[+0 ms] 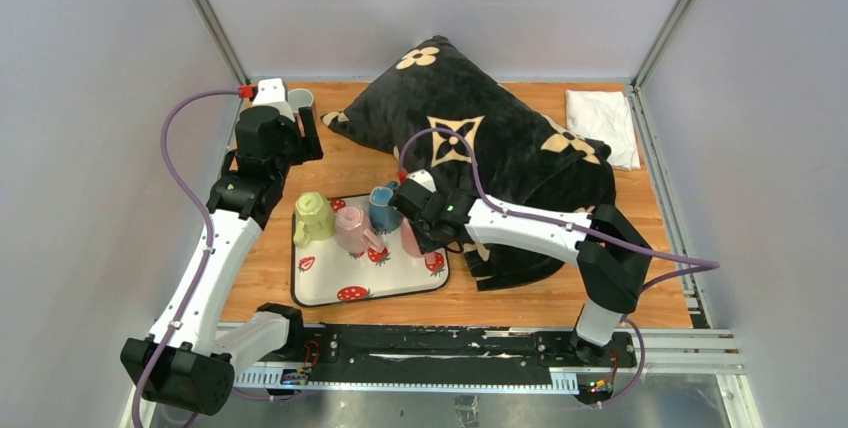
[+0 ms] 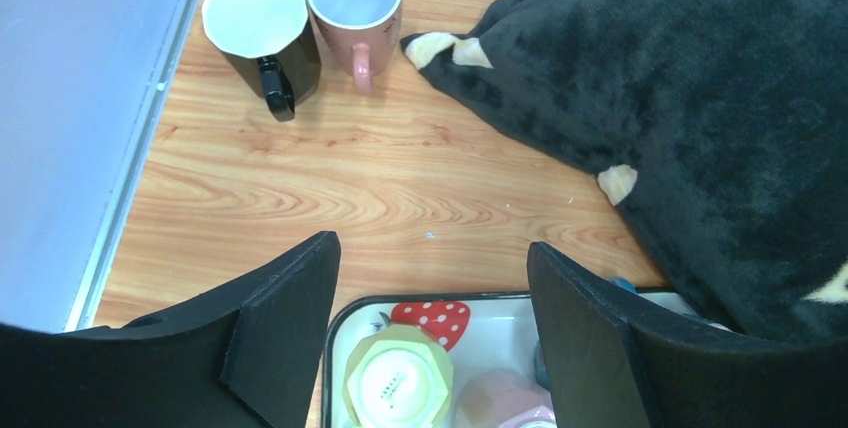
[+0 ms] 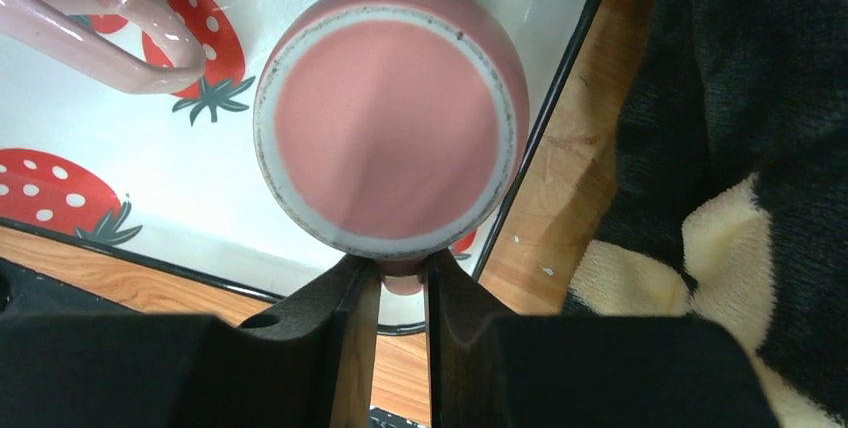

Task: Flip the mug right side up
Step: Turn over the cup on the tray.

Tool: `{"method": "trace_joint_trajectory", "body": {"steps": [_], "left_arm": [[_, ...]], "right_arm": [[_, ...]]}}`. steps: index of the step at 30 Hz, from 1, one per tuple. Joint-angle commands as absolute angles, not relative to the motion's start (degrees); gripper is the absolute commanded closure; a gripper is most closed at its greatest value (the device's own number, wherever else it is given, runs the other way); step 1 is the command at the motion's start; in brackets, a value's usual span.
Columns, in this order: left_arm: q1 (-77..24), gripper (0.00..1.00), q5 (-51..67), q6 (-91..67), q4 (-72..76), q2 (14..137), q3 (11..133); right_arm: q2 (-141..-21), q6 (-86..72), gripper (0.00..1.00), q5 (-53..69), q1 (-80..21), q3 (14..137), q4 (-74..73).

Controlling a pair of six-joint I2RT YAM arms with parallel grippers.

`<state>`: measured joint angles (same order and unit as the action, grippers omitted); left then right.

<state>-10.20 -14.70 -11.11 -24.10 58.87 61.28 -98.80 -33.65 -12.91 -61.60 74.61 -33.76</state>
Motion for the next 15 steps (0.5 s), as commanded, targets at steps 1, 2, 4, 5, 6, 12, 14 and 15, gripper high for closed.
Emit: {"method": "trace_joint_trajectory", "body": {"steps": [1,2,4,5,6,12,14,15], "left_arm": [[-9.67,0.23,-12.31,-12.78,-22.51,57.73,60.84],[-9.67,0.23,-11.84,-13.23,-22.81,57.41,61.04],[-9.67,0.21,-11.7,-14.1,-23.64,56.71,61.29],[-9.67,0.21,-11.69,-14.54,-24.17,56.35,61.52],[-9.67,0.2,-11.62,-15.13,-24.72,55.86,61.62],[-9.67,0.15,-9.02,-18.96,-26.03,53.02,61.26],[-9.67,0.14,-8.23,-19.61,-26.42,52.36,61.36],[-9.67,0.14,-7.69,-19.82,-26.45,52.16,61.4]], "right_arm": [[-93.89,-31.3,1.0,-11.47,-60.74,72.68,-31.47],[-93.23,-30.64,1.0,-10.74,-60.72,71.97,-30.61],[-91.23,-29.41,1.0,-9.28,-60.67,69.55,-27.82],[-90.08,-28.83,1.0,-8.48,-60.58,68.08,-26.25],[-89.0,-28.39,1.0,-7.16,-60.42,66.23,-24.38],[-85.24,-25.85,1.0,-3.28,-59.72,62.43,-20.4],[-84.05,-25.39,1.0,-2.54,-59.51,61.23,-19.06],[-83.18,-25.2,1.0,-2.2,-59.39,60.33,-18.06]]}}
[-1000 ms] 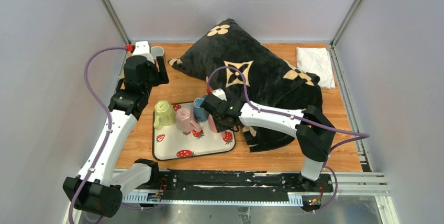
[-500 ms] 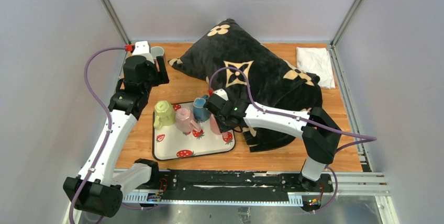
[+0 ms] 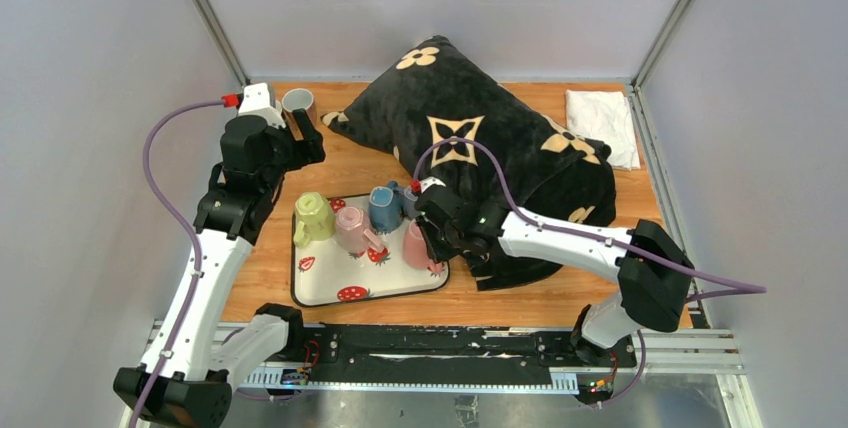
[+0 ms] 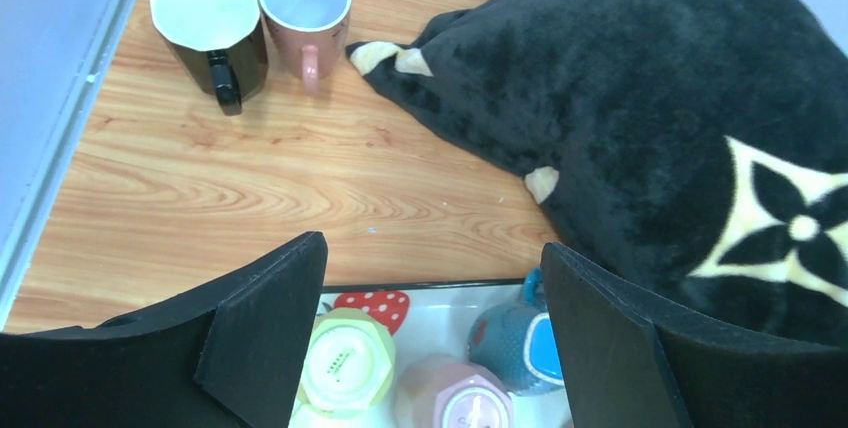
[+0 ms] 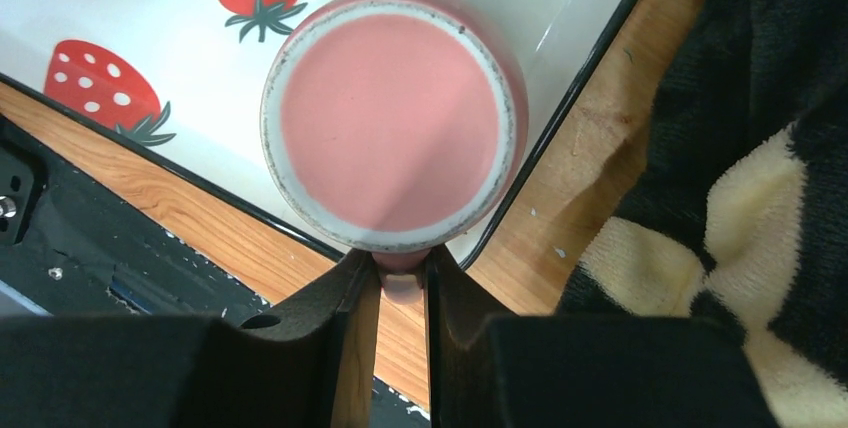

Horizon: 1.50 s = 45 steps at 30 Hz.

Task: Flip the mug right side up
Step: Turn over the cup on the tray.

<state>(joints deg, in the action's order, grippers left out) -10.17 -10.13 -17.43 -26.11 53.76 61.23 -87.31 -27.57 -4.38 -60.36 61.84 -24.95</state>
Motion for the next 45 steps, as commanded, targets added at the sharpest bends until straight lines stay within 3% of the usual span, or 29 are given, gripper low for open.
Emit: {"method": "trace_joint_trajectory", "body": {"steps": [1,20,28,39,45], "left_arm": [[-9.67,0.14,-6.9,-19.97,-26.58,51.94,61.63],[-9.67,0.0,6.22,-23.96,-19.45,50.71,61.61],[-9.67,0.0,10.26,-25.07,-16.48,49.9,61.25],[-9.75,0.0,30.66,-36.17,-0.85,49.04,54.94],[-10.92,0.05,33.83,-37.9,2.64,49.17,52.98]], "right_arm": [[-82.43,-25.25,1.0,-1.77,-59.15,59.51,-16.94],[-68.46,-31.95,1.0,19.68,-47.14,46.41,7.09],[-63.01,-32.91,1.0,18.19,-42.47,48.61,8.79],[-61.61,-35.35,1.0,16.17,-36.08,57.19,15.92],[-62.32,-39.4,1.0,18.42,-34.0,58.71,22.79]]}}
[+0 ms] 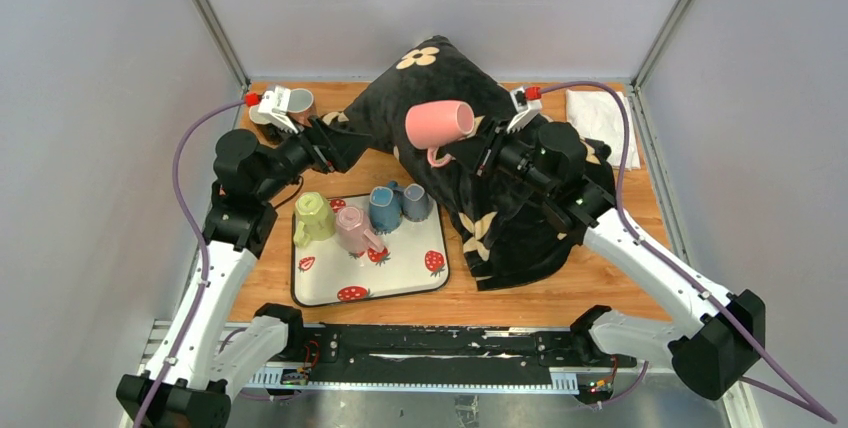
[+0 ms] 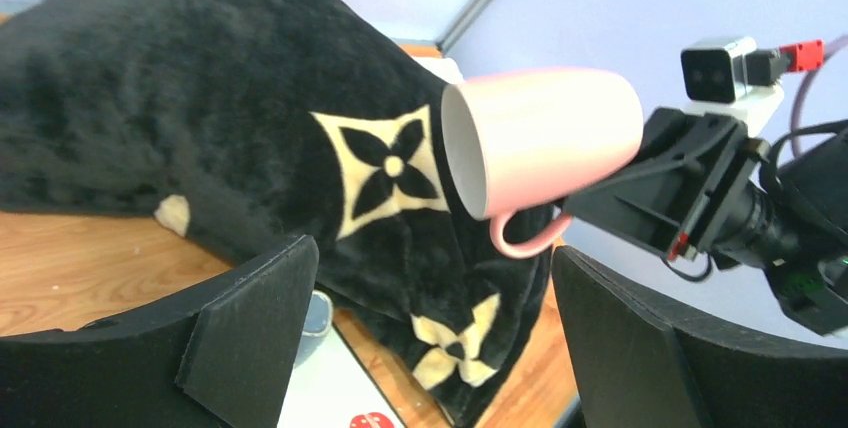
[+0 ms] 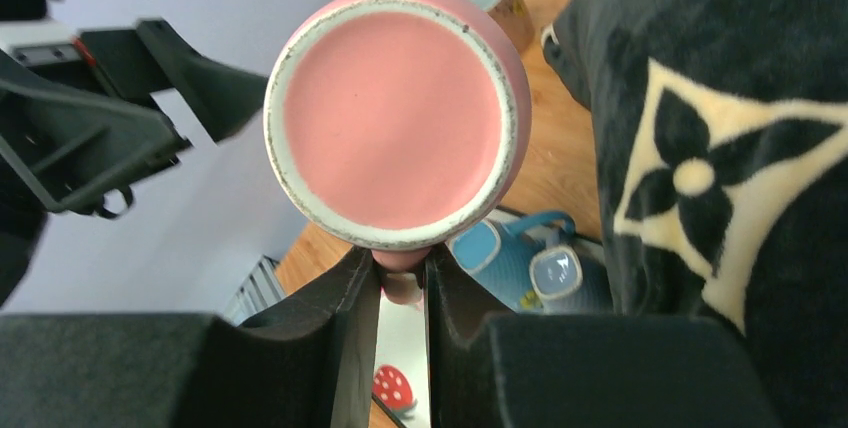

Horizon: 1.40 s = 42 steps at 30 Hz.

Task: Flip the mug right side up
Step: Turn over the cup on the tray.

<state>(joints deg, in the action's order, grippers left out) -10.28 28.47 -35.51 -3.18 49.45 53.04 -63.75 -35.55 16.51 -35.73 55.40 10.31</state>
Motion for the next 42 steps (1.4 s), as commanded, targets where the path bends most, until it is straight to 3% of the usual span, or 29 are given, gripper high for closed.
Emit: {"method": "trace_joint_trajectory", "body": {"steps": [1,15,42], "left_arm": [[-11.14,0.06,34.29,-37.93,3.08,49.33,53.0],[-17.98,0.15,34.78,-47.87,17.64,52.53,51.01],[-22.1,0.29,31.65,-56.43,29.88,56.45,50.8]], "right_arm": [[-62.68,-40.77,1.0,19.09,-33.63,58.71,24.57],[-69.56,-54.3,1.0,27.47,-32.69,61.43,45.78],[-74.3,-64.03,1.0,34.5,-32.79,61.13,64.47]]}}
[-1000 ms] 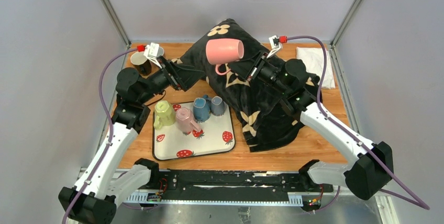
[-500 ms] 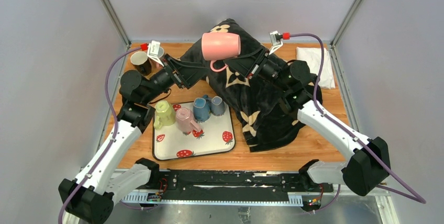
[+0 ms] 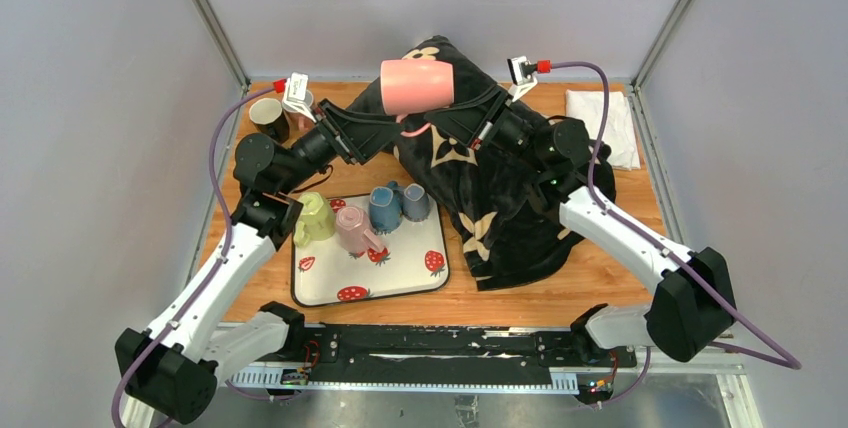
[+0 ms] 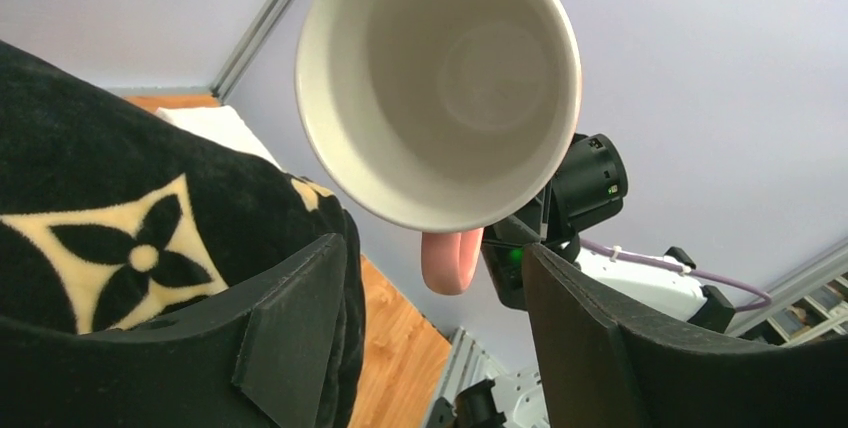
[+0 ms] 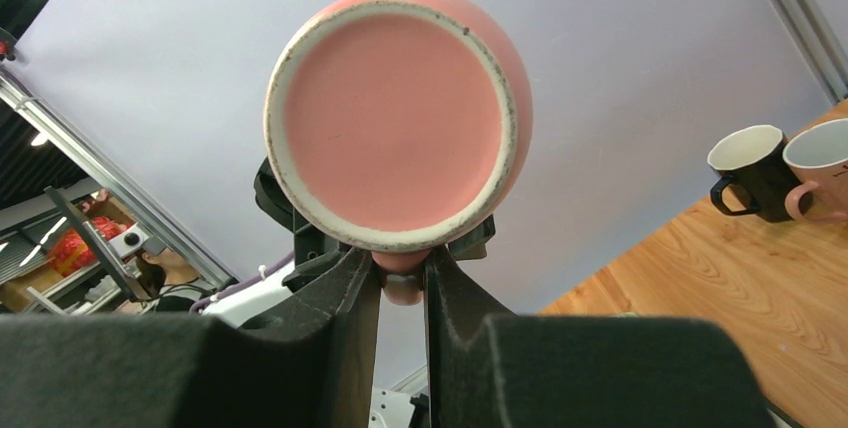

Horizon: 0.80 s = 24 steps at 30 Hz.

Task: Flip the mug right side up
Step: Turn over the cup on the tray.

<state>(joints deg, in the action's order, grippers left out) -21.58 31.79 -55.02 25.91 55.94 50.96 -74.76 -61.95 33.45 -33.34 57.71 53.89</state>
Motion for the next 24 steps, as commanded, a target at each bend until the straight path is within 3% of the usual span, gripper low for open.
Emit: {"method": "trace_joint_trajectory", "body": {"steps": [1,24], "left_arm": [[-22.21,0.3,31.64,-56.69,30.21,56.68,50.74],[-23.37,0.46,30.85,-58.15,32.43,58.07,50.69]], "right_arm": [[-74.41,-64.11,1.0,34.63,-32.86,61.13,64.75],[-76.64,-65.61,1.0,36.63,-34.67,60.1,70.71]]}}
